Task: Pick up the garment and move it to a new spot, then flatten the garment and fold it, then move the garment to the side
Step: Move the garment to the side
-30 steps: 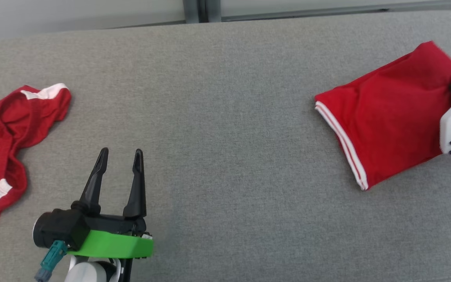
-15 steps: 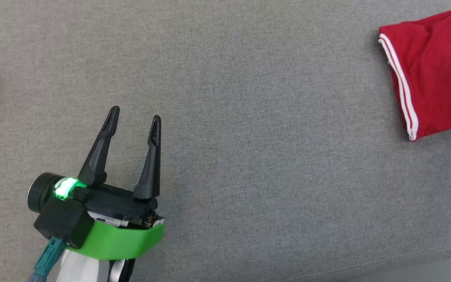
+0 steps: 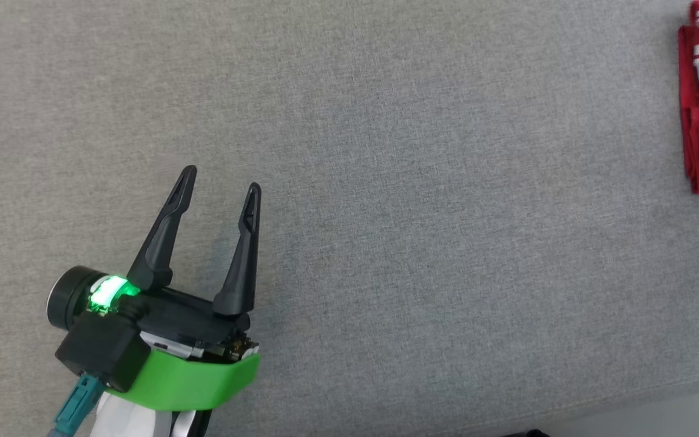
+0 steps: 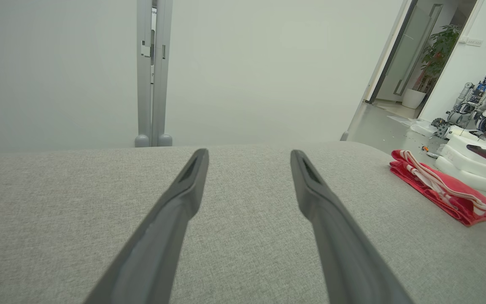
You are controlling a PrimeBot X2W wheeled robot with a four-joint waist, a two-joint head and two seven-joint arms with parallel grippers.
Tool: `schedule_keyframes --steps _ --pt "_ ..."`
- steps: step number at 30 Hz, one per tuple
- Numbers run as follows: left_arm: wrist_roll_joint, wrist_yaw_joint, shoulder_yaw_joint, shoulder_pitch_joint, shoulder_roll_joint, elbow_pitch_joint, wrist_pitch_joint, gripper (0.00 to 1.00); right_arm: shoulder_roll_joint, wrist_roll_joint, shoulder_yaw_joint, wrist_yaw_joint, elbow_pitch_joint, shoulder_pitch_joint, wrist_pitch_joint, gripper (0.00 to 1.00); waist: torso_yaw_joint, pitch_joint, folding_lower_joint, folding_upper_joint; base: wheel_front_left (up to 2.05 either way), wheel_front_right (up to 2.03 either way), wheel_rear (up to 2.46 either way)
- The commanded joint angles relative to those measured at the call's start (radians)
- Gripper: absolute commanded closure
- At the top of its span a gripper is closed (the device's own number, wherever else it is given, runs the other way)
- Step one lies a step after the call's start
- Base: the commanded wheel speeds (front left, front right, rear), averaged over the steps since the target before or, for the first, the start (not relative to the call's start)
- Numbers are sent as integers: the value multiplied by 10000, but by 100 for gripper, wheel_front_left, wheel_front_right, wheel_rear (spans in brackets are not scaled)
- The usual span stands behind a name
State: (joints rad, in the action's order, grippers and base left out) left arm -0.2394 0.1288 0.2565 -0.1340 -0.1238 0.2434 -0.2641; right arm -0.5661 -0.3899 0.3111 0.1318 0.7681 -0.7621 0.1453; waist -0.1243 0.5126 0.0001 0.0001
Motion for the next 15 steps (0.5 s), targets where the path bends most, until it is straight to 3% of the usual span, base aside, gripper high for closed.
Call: schedule_keyframes --steps 1,6,10,15 --pt "-75 20 -74 95 64 -90 0 0 200 -238 9 -23 -145 233 228 0 198 -470 -1 -1 0 0 0" --pt "-258 20 -441 520 348 -518 0 0 1101 -172 -54 -23 -709 730 857 0 453 -1720 -1 -1 0 0 0" --pt "-320 20 -910 1054 515 -1059 0 0 2055 1097 -251 -23 -1006 1483 1128 0 677 -3052 -1 -1 0 0 0" --pt "-233 20 -1817 1923 641 -1677 0 0 2798 3054 -1622 -23 -1792 2876 1195 0 820 -4554 -1 -1 0 0 0"
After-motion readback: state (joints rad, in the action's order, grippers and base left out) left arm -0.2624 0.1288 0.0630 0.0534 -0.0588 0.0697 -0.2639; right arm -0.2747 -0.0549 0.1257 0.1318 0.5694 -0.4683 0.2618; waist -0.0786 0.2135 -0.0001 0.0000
